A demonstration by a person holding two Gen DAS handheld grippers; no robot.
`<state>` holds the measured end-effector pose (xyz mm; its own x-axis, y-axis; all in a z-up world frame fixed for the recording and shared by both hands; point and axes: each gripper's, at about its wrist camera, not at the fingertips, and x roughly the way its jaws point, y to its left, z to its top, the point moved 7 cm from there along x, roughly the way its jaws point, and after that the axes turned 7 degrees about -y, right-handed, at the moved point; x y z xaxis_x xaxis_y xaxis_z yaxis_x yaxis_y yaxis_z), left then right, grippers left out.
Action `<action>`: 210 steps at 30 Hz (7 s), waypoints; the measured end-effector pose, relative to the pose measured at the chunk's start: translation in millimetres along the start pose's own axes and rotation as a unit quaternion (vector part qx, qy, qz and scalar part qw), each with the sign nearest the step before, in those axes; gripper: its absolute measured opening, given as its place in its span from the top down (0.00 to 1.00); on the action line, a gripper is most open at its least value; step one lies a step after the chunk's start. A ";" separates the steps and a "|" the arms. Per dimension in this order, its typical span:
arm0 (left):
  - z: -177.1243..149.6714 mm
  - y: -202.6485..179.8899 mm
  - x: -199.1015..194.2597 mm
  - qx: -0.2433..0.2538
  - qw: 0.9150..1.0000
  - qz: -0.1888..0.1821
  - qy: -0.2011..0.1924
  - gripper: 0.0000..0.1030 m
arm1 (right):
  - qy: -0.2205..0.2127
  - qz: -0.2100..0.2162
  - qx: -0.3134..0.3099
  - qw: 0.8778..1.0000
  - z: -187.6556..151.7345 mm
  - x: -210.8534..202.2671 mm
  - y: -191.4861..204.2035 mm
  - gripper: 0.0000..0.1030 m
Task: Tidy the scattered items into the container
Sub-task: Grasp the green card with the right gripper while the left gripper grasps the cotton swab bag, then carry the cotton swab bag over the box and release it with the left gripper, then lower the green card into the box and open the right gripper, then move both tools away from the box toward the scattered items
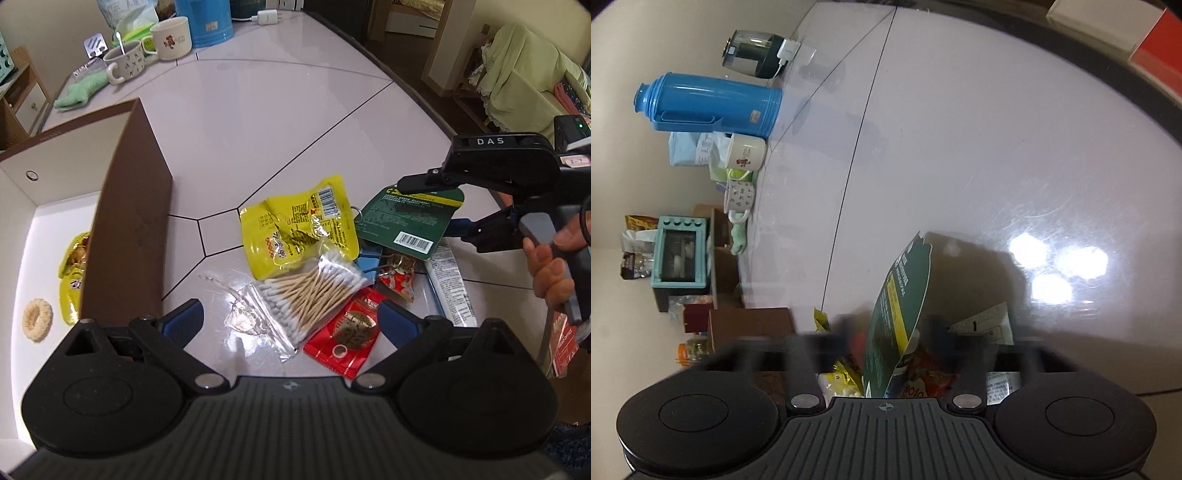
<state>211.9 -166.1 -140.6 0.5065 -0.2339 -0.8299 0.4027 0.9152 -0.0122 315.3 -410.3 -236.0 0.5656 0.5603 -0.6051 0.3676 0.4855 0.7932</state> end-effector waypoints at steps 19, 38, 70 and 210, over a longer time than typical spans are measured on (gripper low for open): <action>-5.0 -20.6 54.9 0.056 0.998 -0.026 -0.004 0.19 | -0.023 0.058 0.024 0.998 14.7 -32.7 1.7 1.00; -13.2 -24.0 54.5 0.142 0.989 -0.016 -0.029 0.79 | -0.023 0.071 0.002 0.997 2.8 -42.6 19.3 1.00; 26.9 41.9 -130.8 -0.054 0.977 -0.053 -0.198 0.85 | -0.032 0.201 -0.074 0.976 -40.7 -91.2 131.8 1.00; -71.1 262.7 -166.3 -0.126 0.982 0.069 -0.119 0.26 | -0.019 0.012 -0.456 0.890 -282.8 48.0 237.9 0.00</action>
<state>179.2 136.5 -45.5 0.7186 -0.1439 -0.6803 0.1313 0.9888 -0.0705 221.2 -78.1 -95.7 0.5957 0.5628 -0.5731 -0.3862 0.8263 0.4100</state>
